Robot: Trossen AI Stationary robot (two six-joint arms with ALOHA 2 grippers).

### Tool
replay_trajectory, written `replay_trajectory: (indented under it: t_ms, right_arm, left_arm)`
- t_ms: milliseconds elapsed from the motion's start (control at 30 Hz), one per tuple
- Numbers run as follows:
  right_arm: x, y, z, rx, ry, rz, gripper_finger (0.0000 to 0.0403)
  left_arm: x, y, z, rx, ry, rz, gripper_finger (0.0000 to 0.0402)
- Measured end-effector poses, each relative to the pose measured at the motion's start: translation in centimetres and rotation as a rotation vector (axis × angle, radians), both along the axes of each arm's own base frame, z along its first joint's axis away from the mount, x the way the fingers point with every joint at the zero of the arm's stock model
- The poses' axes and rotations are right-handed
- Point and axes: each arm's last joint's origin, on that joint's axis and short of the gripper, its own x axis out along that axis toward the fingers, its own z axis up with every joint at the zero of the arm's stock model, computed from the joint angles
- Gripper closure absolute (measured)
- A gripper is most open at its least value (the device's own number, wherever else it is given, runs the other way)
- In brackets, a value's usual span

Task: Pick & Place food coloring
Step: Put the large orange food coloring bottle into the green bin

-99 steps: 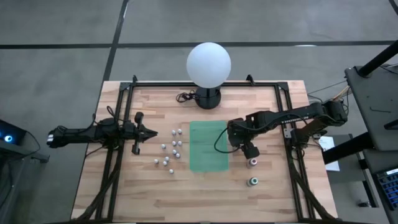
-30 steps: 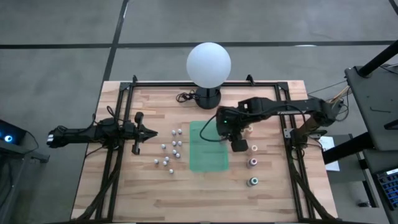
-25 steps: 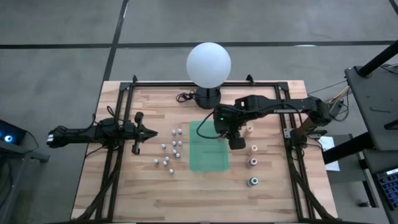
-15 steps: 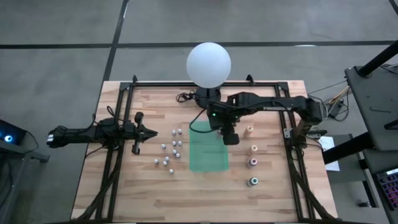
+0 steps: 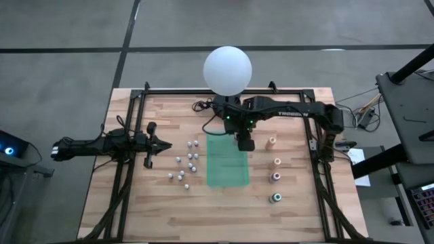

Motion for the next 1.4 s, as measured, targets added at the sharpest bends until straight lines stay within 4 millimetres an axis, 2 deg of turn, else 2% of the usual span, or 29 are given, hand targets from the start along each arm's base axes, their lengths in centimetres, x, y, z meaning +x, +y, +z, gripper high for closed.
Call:
replay_trajectory:
  t_ms: [467, 1200, 1400]
  right_arm:
    - [-0.1, -0.5, -2.9, 0.004, 0.016, -0.025, 0.0292]
    - [-0.5, -1.0, -5.4, -0.013, 0.015, -0.092, 0.0289]
    - [-0.6, -1.0, -5.5, -0.013, 0.011, -0.090, 0.0288]
  left_arm:
    - [0.0, 0.0, 0.0, 0.000, 0.000, 0.000, 0.0401]
    - [0.0, 0.0, 0.0, 0.000, 0.000, 0.000, 0.0401]
    - [0.0, 0.0, 0.0, 0.000, 0.000, 0.000, 0.0401]
